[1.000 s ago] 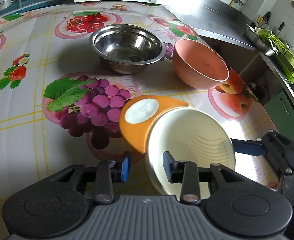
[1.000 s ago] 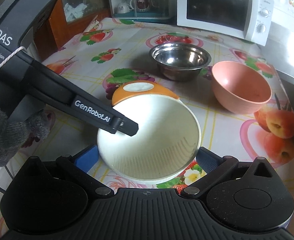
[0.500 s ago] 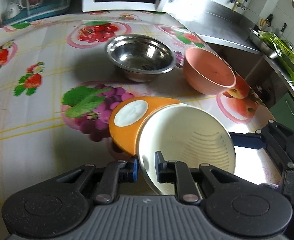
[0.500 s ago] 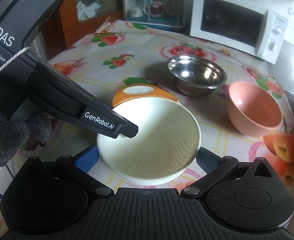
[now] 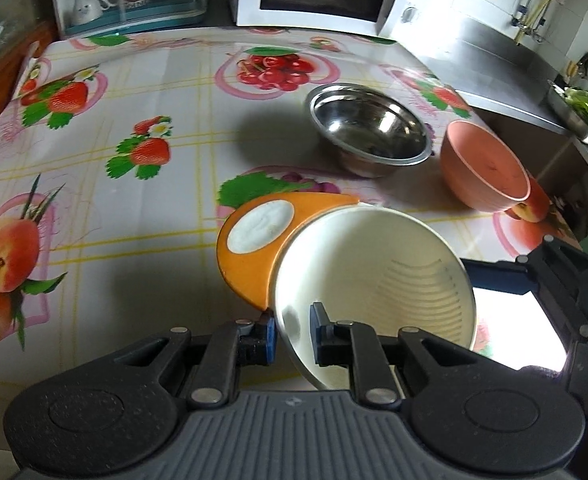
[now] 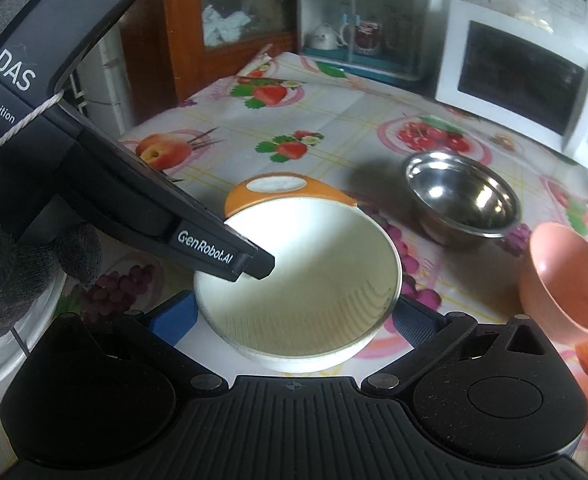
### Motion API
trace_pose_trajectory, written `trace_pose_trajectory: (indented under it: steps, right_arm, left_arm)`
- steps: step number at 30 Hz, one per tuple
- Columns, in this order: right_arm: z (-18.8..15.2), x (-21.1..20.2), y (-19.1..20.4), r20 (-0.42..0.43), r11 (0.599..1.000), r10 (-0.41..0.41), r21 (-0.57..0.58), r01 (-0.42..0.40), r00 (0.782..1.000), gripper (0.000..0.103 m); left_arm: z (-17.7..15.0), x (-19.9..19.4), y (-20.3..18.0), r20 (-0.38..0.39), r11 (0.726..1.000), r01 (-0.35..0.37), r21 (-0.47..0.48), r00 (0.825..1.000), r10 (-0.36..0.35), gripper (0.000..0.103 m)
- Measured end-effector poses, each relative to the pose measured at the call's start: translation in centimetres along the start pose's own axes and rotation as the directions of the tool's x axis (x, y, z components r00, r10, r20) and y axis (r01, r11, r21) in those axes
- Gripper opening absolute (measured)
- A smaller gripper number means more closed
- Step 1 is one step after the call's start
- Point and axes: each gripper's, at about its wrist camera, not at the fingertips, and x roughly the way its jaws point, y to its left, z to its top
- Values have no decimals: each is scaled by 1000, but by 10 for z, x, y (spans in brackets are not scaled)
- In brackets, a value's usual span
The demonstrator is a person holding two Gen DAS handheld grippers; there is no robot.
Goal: Organize plates and bowls
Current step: 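Lift the cream colander with both grippers and carry it toward the basin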
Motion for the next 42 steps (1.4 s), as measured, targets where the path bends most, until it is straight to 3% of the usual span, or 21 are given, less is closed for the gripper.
trace_pose_trajectory:
  steps: [8, 13, 22, 29, 38, 42]
  right_arm:
    - [1, 10, 1, -12, 1000, 15, -2, -15, 1000, 103]
    - [-2, 5, 1, -23, 1000, 8, -2, -8, 1000, 103]
    - [-9, -3, -4, -31, 1000, 14, 20, -14, 999, 103]
    - [-11, -4, -6, -23, 999, 14, 46, -12, 1000, 103]
    - [-18, -5, -8, -36, 998, 25, 52, -23, 999, 103]
    - [-21, -9, -8, -33, 999, 18, 40, -17, 999, 103]
  left_arm:
    - [-3, 2, 7, -9, 1000, -18, -10, 1000, 18, 17]
    - [-1, -6, 6, 0, 1000, -28, -12, 1000, 28, 46]
    - [9, -29, 3, 50, 999, -37, 4, 998, 37, 73]
    - [6, -27, -4, 50, 998, -61, 34, 997, 60, 76]
    - [-2, 2, -5, -3, 983, -172, 56, 985, 173, 76]
    - [-2, 6, -1, -13, 982, -185, 43, 982, 186, 77]
